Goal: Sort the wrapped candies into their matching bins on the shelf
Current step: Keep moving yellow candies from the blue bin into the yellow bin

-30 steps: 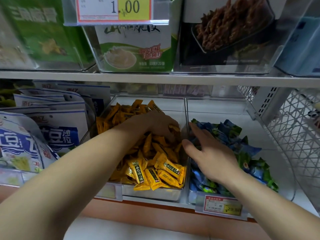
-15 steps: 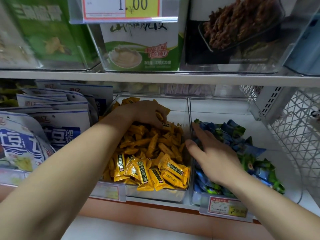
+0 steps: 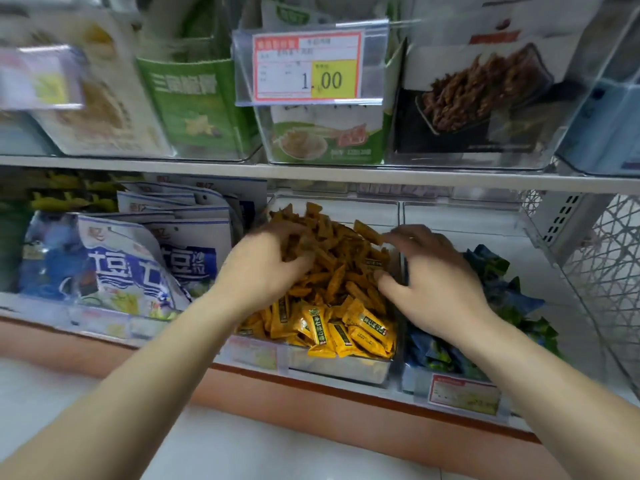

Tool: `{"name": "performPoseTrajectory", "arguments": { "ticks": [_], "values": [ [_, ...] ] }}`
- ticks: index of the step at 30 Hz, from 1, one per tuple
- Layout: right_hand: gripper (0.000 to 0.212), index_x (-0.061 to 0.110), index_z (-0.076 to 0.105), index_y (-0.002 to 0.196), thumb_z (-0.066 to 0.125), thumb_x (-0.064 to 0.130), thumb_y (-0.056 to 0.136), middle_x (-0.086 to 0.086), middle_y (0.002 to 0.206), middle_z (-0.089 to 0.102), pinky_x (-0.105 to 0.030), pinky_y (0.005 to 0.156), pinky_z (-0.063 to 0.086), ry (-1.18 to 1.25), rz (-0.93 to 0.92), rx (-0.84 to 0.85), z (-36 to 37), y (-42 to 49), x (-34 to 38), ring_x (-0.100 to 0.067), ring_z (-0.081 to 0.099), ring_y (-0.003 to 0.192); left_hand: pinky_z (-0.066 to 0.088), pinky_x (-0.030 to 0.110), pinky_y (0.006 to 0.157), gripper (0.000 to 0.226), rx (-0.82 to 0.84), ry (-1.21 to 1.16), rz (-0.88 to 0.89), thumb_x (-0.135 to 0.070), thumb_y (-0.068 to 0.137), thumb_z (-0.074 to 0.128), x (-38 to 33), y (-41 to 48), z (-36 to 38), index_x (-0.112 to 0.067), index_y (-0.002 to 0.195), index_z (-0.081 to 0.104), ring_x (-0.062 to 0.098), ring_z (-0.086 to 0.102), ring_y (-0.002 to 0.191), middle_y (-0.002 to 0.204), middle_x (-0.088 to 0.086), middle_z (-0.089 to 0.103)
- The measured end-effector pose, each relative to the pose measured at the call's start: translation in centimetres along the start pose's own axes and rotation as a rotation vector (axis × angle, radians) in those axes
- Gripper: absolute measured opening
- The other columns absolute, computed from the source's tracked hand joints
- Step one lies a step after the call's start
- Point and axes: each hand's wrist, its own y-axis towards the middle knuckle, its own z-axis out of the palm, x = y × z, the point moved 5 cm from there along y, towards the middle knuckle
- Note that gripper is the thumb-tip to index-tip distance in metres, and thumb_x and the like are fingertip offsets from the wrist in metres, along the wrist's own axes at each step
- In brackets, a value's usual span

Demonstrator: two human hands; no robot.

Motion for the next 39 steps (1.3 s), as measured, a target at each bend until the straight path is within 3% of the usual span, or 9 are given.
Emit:
{"name": "performPoseTrajectory", "arguments": {
  "ticks": [4,7,15,22,27,31,34,36,39],
  "values": [
    [0.041,0.037,0.052,0.136,0.047,0.044,0.097,0.01,0.143,0.046,-0.027,0.098,0.035,0.248,-0.152,0.21,1.8,4.5,4.2,-0.014,0.043,0.129,0.026,0.047,0.115,0.096,0.07,0.235,-0.038,-0.088,0.074,0.032,0.5,-6.6,2.9,-0.03,0.15,0.032,0.027,0.024,0.143,0.153,0.004,0.034],
    [0.039,0.034,0.056,0.134,0.05,0.038,0.096,0.006,0.143,0.05,-0.03,0.098,0.038,0.259,-0.234,0.309,3.8,8.7,6.9,-0.015,0.046,0.129,0.01,0.058,0.119,0.095,0.195,0.41,0.063,-0.091,0.075,0.02,0.3,-6.4,5.2,-0.038,0.153,0.021,0.025,-0.001,0.151,0.165,0.001,0.012],
    [0.045,0.035,0.061,0.129,0.053,0.051,0.087,0.0,0.136,0.058,-0.038,0.1,0.046,0.015,-0.292,0.602,11.6,17.5,11.6,-0.022,0.057,0.118,0.05,0.038,0.095,0.066,0.015,0.293,0.241,-0.071,0.086,0.047,0.5,-5.6,5.3,-0.034,0.14,0.049,0.022,0.05,0.128,0.143,-0.001,0.052],
    [0.08,0.051,0.055,0.127,0.012,0.087,0.069,0.004,0.138,0.053,-0.049,0.098,0.035,-0.337,-0.391,0.719,13.6,16.1,8.9,-0.024,0.041,0.128,0.033,0.047,0.113,0.071,-0.079,0.321,-0.062,-0.073,0.086,0.031,3.5,-6.1,5.6,-0.037,0.148,0.029,0.034,0.029,0.141,0.157,0.002,0.033],
    [0.047,0.04,0.058,0.072,0.032,0.074,0.09,0.015,0.084,0.056,-0.035,0.074,0.038,-0.353,-0.401,0.694,10.8,14.7,6.0,-0.008,0.051,0.083,0.037,0.046,0.11,0.063,-0.093,0.305,-0.034,-0.072,0.087,0.033,3.7,-6.1,6.0,-0.041,0.141,0.037,0.029,0.038,0.137,0.152,-0.001,0.043],
    [0.048,0.047,0.068,0.11,0.041,0.077,0.084,0.027,0.103,0.063,-0.031,0.081,0.047,-0.29,-0.353,0.728,8.5,13.5,5.9,0.001,0.056,0.086,0.038,0.045,0.109,0.06,-0.113,0.269,-0.04,-0.07,0.084,0.039,3.6,-5.9,5.8,-0.041,0.136,0.048,0.025,0.045,0.132,0.144,-0.004,0.052],
    [0.059,0.04,0.071,0.103,0.04,0.079,0.071,0.019,0.101,0.068,-0.036,0.083,0.053,-0.142,-0.328,0.572,8.3,15.5,7.9,-0.007,0.063,0.091,0.037,0.043,0.109,0.058,-0.116,0.258,-0.055,-0.069,0.083,0.039,3.4,-5.9,5.7,-0.042,0.134,0.049,0.023,0.047,0.13,0.14,-0.005,0.055],
    [0.036,0.037,0.071,0.101,0.05,0.06,0.081,0.01,0.107,0.069,-0.039,0.088,0.052,-0.067,-0.318,0.487,9.5,17.6,9.2,-0.015,0.064,0.1,0.037,0.043,0.109,0.058,-0.122,0.262,-0.056,-0.069,0.083,0.038,3.4,-5.9,5.6,-0.043,0.133,0.049,0.022,0.047,0.129,0.139,-0.006,0.055],
    [0.049,0.033,0.061,0.13,0.053,0.057,0.088,-0.001,0.135,0.059,-0.04,0.102,0.045,-0.216,-0.276,0.674,13.6,19.1,9.8,-0.023,0.055,0.121,0.037,0.042,0.108,0.056,-0.127,0.251,-0.044,-0.068,0.084,0.038,3.3,-6.1,5.6,-0.042,0.132,0.05,0.022,0.047,0.127,0.137,-0.006,0.055]
  ]
}}
